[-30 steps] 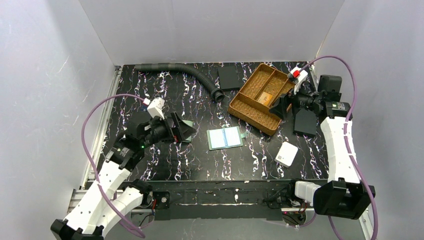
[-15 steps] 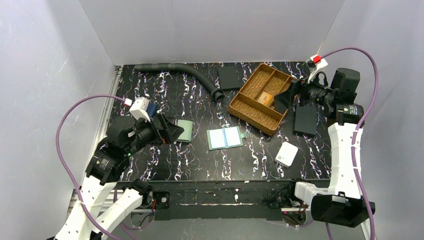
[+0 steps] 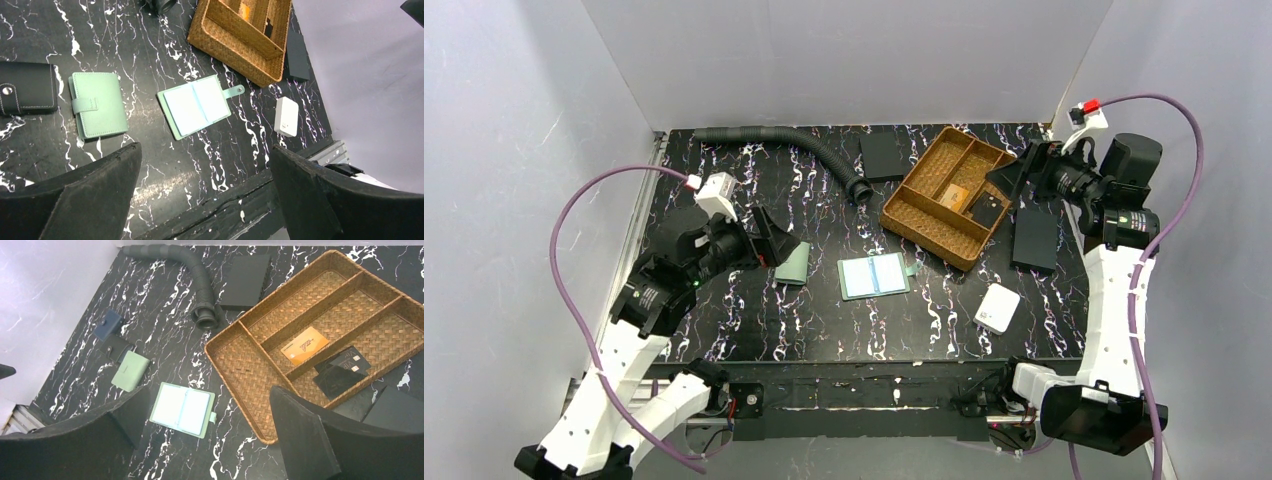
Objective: Take the credit cards out of the card holder
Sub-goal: Reset both arms
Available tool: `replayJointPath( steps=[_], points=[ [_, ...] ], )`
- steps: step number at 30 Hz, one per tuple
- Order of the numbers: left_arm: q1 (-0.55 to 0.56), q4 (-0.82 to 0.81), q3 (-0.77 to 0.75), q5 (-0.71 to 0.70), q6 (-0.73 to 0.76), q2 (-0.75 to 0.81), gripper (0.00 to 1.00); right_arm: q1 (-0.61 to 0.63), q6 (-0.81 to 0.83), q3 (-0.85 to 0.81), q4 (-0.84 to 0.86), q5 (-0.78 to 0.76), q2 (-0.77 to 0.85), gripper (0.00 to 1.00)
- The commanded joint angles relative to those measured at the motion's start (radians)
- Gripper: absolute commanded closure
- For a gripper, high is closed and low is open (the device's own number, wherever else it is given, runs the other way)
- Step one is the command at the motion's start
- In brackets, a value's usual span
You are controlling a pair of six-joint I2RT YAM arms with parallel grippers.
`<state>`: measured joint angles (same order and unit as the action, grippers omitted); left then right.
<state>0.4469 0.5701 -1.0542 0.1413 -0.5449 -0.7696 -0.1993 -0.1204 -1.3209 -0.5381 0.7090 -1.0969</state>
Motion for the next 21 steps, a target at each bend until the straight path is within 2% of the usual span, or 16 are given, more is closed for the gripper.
replayJointPath(
  steps=[1, 4, 11, 21],
  points=[
    [-0.005, -0.094, -0.003, 0.044, 0.013, -0.028, 0.02, -0.022, -0.07, -0.024, 0.063, 0.006, 0.002, 0.02],
    [-0.004, -0.128, 0.009, 0.067, 0.014, -0.048, 0.02, -0.04, -0.079, -0.019, 0.072, 0.015, -0.006, 0.02],
    [-0.006, -0.093, 0.011, 0.079, 0.054, -0.069, 0.02, -0.092, -0.099, 0.027, 0.131, 0.042, -0.011, 0.02],
    [-0.006, -0.107, 0.027, 0.08, 0.06, -0.079, 0.02, -0.119, -0.084, 0.032, 0.125, 0.032, -0.015, 0.01]
  ],
)
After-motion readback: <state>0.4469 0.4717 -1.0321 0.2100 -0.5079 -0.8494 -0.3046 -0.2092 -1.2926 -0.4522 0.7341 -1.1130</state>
